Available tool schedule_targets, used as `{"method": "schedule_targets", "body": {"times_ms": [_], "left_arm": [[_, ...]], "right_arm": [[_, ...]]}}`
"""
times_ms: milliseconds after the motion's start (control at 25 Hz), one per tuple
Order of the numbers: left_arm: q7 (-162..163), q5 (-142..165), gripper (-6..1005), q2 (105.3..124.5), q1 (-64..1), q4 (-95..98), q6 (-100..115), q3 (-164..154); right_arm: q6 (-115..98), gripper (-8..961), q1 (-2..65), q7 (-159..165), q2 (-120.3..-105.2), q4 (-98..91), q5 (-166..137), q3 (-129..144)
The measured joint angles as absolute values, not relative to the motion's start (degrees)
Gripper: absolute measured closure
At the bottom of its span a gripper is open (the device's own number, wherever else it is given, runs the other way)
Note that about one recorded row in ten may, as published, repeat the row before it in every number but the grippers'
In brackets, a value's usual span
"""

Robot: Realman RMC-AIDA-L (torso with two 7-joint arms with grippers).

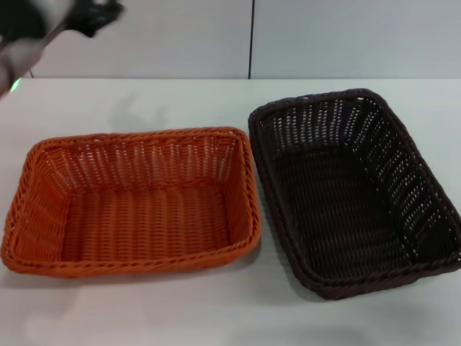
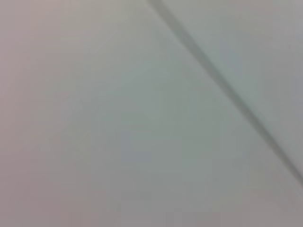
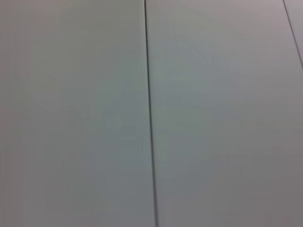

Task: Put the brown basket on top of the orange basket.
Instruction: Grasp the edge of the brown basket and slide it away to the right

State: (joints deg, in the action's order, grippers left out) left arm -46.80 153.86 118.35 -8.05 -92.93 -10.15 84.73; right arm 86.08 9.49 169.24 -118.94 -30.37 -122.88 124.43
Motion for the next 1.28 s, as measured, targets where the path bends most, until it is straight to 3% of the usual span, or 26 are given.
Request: {"method": "schedule_targets", "body": {"times_ms": [40, 80, 160, 200, 240, 280, 320, 360, 400, 440, 480, 520, 600, 760, 800, 880, 960, 1000, 1040, 1160, 1200, 1280], "left_arm": [[-46.8, 153.86, 192, 118.35, -8.05, -92.93, -10.15, 84.73], [-42.79, 153.27, 191, 118.41, -3.54, -88.96, 4.72, 80.82], [-42.79, 153.27, 189, 118.41, -3.54, -88.96, 4.72, 80.82], [-42.79, 153.27, 188, 118.41, -3.54, -88.96, 4.72, 80.82], [-37.76, 152.06, 187, 118.43, 0.03, -83.17, 21.14, 77.43], [-27.76, 148.51, 186, 118.4, 2.59, -68.3, 49.21, 74.62], [-24.25, 146.82, 186, 118.37, 2.62, -63.32, 55.52, 74.69], [-24.25, 146.82, 186, 118.37, 2.62, -63.32, 55.52, 74.69], [-20.07, 144.96, 186, 118.31, 2.61, -58.31, 61.25, 74.92], [-20.07, 144.96, 186, 118.31, 2.61, -58.31, 61.25, 74.92], [-11.38, 143.1, 186, 118.14, 2.24, -49.99, 66.22, 75.98], [-7.7, 142.94, 186, 118.15, 1.72, -45.99, 67.28, 77.04], [-3.42, 142.91, 186, 118.28, 0.65, -40.27, 68.64, 78.98], [1.0, 142.7, 186, 118.51, -2.54, -28.92, 71.35, 81.95], [1.0, 142.7, 186, 118.51, -2.54, -28.92, 71.35, 81.95], [2.38, 141.49, 186, 118.49, -4.64, -22.37, 72.65, 82.53], [2.39, 141.24, 186, 118.5, -4.97, -21.46, 72.85, 82.68], [2.39, 141.24, 186, 118.5, -4.97, -21.46, 72.85, 82.68], [2.39, 141.11, 186, 118.53, -5.22, -20.72, 72.95, 82.8], [2.5, 141.02, 186, 118.53, -5.67, -19.68, 73.02, 83.06], [2.43, 141.0, 186, 118.53, -5.8, -19.49, 73.01, 83.19], [2.27, 140.98, 186, 118.5, -6.28, -18.96, 72.84, 83.5]], "right_arm": [[86.08, 285, 9.48, 169.24, -118.94, -30.37, -122.88, 124.43], [85.62, 286, 11.18, 169.27, -118.39, -32.16, -122.91, 124.36], [85.15, 287, 12.02, 169.3, -118.1, -33.23, -122.93, 124.22], [83.36, 287, 13.8, 169.4, -117.22, -35.61, -123.21, 124.21], [83.36, 287, 13.8, 169.4, -117.22, -35.61, -123.21, 124.21], [78.83, 288, 15.29, 169.44, -115.87, -38.92, -124.13, 124.16], [75.54, 288, 15.96, 169.46, -115.07, -40.89, -124.65, 123.99], [75.54, 289, 15.96, 169.46, -115.07, -40.89, -124.65, 123.99], [67.42, 289, 17.22, 169.46, -113.28, -45.49, -125.12, 123.57], [67.42, 289, 17.22, 169.46, -113.28, -45.49, -125.12, 123.57], [58.27, 290, 18.4, 169.46, -111.2, -50.11, -125.34, 123.0], [58.27, 290, 18.4, 169.46, -111.2, -50.11, -125.34, 123.0], [39.93, 291, 19.45, 169.46, -108.14, -59.85, -127.43, 120.26], [17.4, 293, 19.11, 169.44, -106.45, -71.61, -130.86, 114.29], [-1.23, 293, 19.13, 169.18, -106.69, -80.03, -133.87, 108.11], [-9.58, 294, 19.46, 168.94, -107.21, -83.51, -135.09, 105.05], [-27.81, 295, 21.43, 166.94, -109.89, -89.65, -136.56, 96.57], [-47.29, 295, 23.84, 161.66, -113.48, -94.49, -136.84, 87.96], [-47.29, 296, 23.84, 161.66, -113.48, -94.49, -136.84, 87.96], [-65.66, 297, 26.61, 153.63, -117.46, -99.46, -136.71, 79.42], [-77.75, 297, 29.16, 149.45, -118.36, -101.68, -136.23, 75.58], [-81.69, 298, 30.02, 148.42, -118.2, -102.01, -136.03, 75.13]]}}
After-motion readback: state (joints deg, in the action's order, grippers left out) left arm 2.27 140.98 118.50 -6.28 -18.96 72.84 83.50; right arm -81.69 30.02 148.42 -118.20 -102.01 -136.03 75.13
